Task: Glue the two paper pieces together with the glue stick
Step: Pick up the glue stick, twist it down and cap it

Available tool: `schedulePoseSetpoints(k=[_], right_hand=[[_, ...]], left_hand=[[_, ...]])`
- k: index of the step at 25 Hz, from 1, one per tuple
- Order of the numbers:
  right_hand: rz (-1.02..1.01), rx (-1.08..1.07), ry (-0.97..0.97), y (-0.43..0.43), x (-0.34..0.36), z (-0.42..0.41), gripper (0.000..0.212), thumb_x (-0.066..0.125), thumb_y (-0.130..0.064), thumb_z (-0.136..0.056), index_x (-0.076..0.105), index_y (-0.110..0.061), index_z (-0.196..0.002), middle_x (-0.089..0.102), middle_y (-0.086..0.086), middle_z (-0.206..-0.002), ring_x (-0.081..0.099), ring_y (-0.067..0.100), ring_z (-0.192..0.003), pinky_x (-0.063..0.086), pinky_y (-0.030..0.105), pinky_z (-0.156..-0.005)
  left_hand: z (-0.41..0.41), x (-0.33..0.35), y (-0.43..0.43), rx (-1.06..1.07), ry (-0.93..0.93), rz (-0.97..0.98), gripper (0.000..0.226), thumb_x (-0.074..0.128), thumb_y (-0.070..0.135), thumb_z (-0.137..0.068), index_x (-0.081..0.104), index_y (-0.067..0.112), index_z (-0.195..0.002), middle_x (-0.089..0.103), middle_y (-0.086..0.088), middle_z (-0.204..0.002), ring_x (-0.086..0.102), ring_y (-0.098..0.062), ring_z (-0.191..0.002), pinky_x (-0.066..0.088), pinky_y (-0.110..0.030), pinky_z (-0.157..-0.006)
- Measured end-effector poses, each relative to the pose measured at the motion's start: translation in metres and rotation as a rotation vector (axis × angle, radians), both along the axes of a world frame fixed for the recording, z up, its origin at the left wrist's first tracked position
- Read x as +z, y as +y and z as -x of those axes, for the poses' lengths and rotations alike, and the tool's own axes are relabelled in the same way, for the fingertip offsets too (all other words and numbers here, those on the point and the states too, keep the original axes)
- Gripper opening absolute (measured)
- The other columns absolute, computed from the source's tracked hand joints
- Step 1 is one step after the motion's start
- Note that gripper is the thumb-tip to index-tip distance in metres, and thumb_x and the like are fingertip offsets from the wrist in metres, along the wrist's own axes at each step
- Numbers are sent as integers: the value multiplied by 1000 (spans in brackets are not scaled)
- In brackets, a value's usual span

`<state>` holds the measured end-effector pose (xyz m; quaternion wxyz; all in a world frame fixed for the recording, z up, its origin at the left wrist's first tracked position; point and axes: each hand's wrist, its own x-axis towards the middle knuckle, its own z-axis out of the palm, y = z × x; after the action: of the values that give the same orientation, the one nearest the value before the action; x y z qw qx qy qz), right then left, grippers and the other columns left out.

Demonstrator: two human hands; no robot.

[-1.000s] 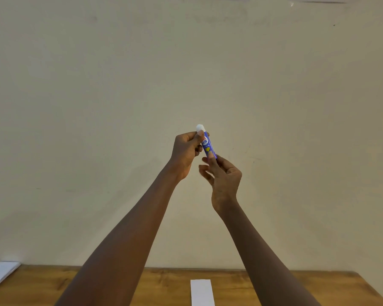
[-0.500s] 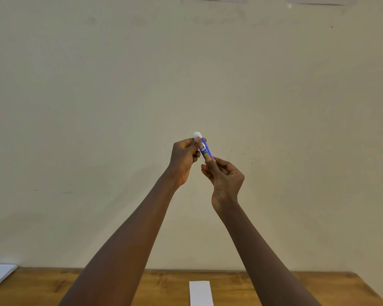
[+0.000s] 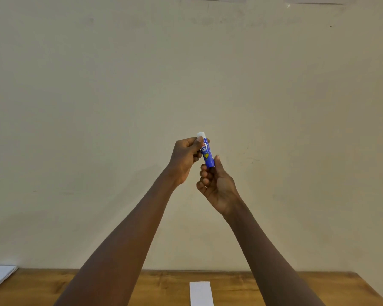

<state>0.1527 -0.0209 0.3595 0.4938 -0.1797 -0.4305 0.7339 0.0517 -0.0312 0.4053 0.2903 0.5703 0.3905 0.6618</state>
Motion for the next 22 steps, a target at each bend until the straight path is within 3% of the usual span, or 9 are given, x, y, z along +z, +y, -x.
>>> schedulePoseSetpoints(k=[4, 7, 9, 13, 15, 18, 20, 22], right_hand=[[-55, -164, 125, 2, -7, 9, 33, 45, -30, -92, 62, -6, -77, 61, -2, -48, 55, 7, -42, 52, 17, -48], [-208, -429, 14, 2, -8, 11, 18, 60, -14, -84, 65, 2, -88, 67, 9, -64, 65, 13, -53, 56, 20, -56], [-281, -609, -69, 2, -8, 12, 25, 70, -6, -73, 64, 5, -95, 68, 13, -75, 66, 17, -58, 57, 21, -58], [-480, -924, -324, 0, -10, 14, 26, 79, -10, -63, 67, 0, -84, 69, 14, -77, 60, 17, -57, 51, 19, -58], [-463, -807, -337, 2, -9, 10, 25, 76, -23, -67, 63, -5, -79, 70, 15, -77, 61, 15, -54, 51, 20, -53], [-118, -191, -160, 0, -1, -2, 45, 48, -53, -82, 64, -11, -79, 69, 6, -61, 62, 12, -47, 52, 20, -47], [26, 2, -24, -1, 0, -5, 49, 41, -50, -88, 64, -7, -79, 63, 0, -50, 55, 8, -40, 49, 16, -43], [56, 5, 69, -2, -2, 1, 39, 45, -38, -90, 61, -4, -82, 62, -2, -48, 54, 6, -39, 48, 14, -42]], left_hand=[[-5, -3, 0, 110, 51, 1, 33, 46, 22, -92, 62, -6, -97, 51, -1, -66, 35, -11, -56, 37, -16, -54], [-5, -5, 3, 222, 19, 32, 36, 47, 25, -91, 62, -8, -100, 45, -3, -60, 37, -13, -55, 37, -21, -58], [-6, -6, 4, 264, 34, 41, 35, 48, 24, -91, 62, -8, -99, 45, -4, -60, 39, -14, -55, 37, -24, -60], [-10, -5, 3, 245, 76, 27, 33, 48, 22, -91, 62, -7, -98, 49, -3, -64, 39, -12, -56, 38, -22, -59], [-7, -3, 1, 151, 23, 20, 30, 47, 20, -92, 62, -6, -95, 54, -6, -73, 36, -12, -57, 37, -20, -59], [1, -3, -2, 10, -23, 30, 25, 44, 19, -93, 61, 1, -95, 50, -9, -78, 32, -11, -59, 34, -18, -57], [1, -4, -4, -18, -17, 31, 23, 43, 19, -93, 61, 4, -93, 53, -8, -80, 33, -12, -62, 35, -18, -58], [0, -3, -4, 3, 16, 26, 22, 44, 19, -93, 61, 5, -93, 58, -5, -82, 36, -13, -65, 37, -18, -60]])
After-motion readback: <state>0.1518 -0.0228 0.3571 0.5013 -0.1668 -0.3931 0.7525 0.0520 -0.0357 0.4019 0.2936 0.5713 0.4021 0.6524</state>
